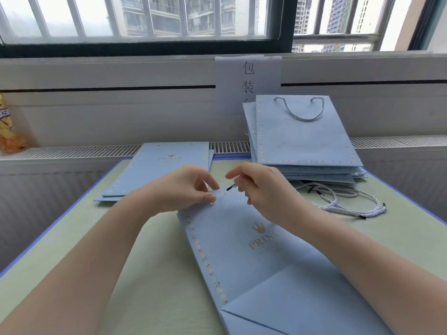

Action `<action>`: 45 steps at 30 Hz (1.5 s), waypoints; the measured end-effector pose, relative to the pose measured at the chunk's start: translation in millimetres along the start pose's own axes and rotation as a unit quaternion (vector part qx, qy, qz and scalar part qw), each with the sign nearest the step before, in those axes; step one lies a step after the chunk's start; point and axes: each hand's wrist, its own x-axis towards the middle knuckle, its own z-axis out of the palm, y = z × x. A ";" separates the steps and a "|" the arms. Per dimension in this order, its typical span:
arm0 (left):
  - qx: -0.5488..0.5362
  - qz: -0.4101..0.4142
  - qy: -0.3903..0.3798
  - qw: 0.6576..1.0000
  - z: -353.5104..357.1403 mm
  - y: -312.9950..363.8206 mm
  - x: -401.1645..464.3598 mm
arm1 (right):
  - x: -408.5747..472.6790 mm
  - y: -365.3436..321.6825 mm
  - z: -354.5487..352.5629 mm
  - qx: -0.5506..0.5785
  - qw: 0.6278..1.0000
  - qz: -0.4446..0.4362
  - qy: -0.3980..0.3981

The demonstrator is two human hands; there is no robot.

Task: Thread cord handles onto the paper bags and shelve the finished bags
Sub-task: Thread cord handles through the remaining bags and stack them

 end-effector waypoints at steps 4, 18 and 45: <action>-0.017 0.005 -0.002 1.000 7.0 2.2 0.6 | 1.3 -5.3 -1.8 0.131 0.990 0.052 0.000; -0.095 0.144 0.070 0.983 12.3 10.9 -2.2 | 0.5 -4.3 -4.7 0.145 0.986 0.023 0.079; -0.103 0.104 0.094 0.985 6.5 12.7 -4.2 | 0.8 -7.9 17.7 -0.032 0.981 -0.135 0.133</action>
